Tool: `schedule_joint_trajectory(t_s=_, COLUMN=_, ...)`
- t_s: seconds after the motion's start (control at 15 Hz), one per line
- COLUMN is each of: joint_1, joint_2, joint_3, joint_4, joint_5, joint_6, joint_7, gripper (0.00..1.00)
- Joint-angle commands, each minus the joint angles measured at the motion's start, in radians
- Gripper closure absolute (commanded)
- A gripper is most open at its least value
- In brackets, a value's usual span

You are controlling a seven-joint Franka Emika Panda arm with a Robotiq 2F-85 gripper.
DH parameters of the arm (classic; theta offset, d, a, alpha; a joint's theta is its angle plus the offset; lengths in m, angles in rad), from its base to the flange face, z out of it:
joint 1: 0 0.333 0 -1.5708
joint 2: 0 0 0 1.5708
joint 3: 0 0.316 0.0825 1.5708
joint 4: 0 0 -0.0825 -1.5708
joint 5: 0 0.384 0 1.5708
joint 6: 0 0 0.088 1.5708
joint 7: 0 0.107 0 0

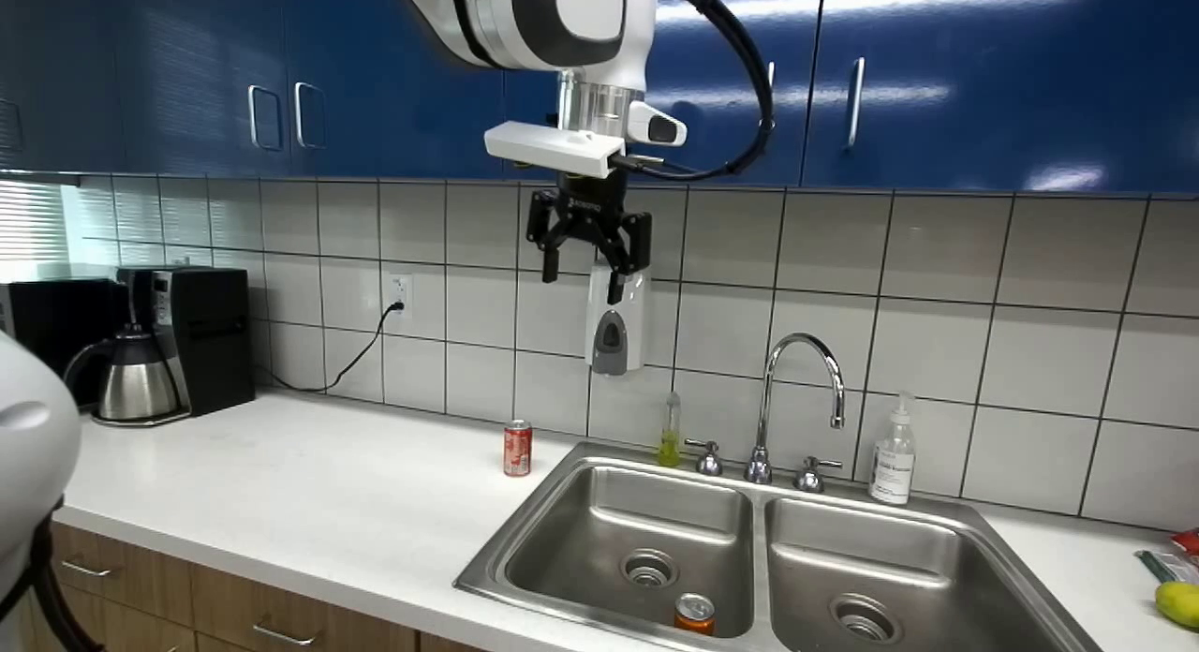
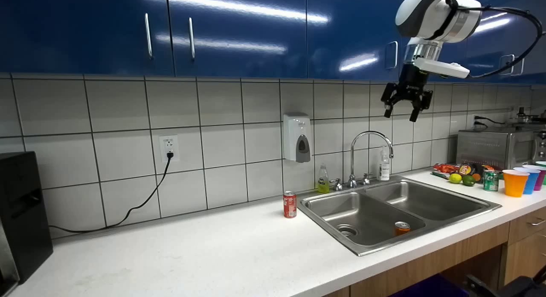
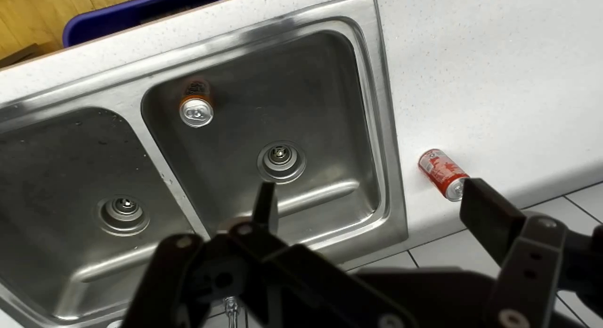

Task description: Remove the can from the sink

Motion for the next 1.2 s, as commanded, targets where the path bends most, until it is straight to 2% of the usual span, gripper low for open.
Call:
schedule_joint_trajectory(t_s=0.0, joint_1=-0.032, joint_2=0.054, joint_3=0.021, joint_4=0.013, joint_5=0.019, joint_6=0.052, joint_7=0.001, gripper=0.00)
schedule_joint_trajectory(t_s=0.27, joint_1=-0.038, joint_2=0.179, joint_3=0.009, joint_4=0.027, joint_5=0.057, joint_6=0.202, joint_7=0.003, gripper=0.00)
schedule_joint_trajectory(t_s=0.6, joint_1=-0.069, joint_2=0.403, joint_3=0.014, joint_4=0.073, joint_5=0.144, joint_6=0.350, joint_7=-0.026, gripper=0.00)
schedule_joint_trajectory(t_s=0.93, joint_1=-0.128, joint_2=0.605, joint_3=0.063, joint_4=0.166, joint_5=0.231, joint_6=0.419, joint_7=-0.029, gripper=0.00)
schedule_joint_trajectory(t_s=1.13, joint_1=-0.172, joint_2=0.717, joint_3=0.103, joint_4=0.230, joint_5=0.238, joint_6=0.455, joint_7=-0.015, gripper=0.00)
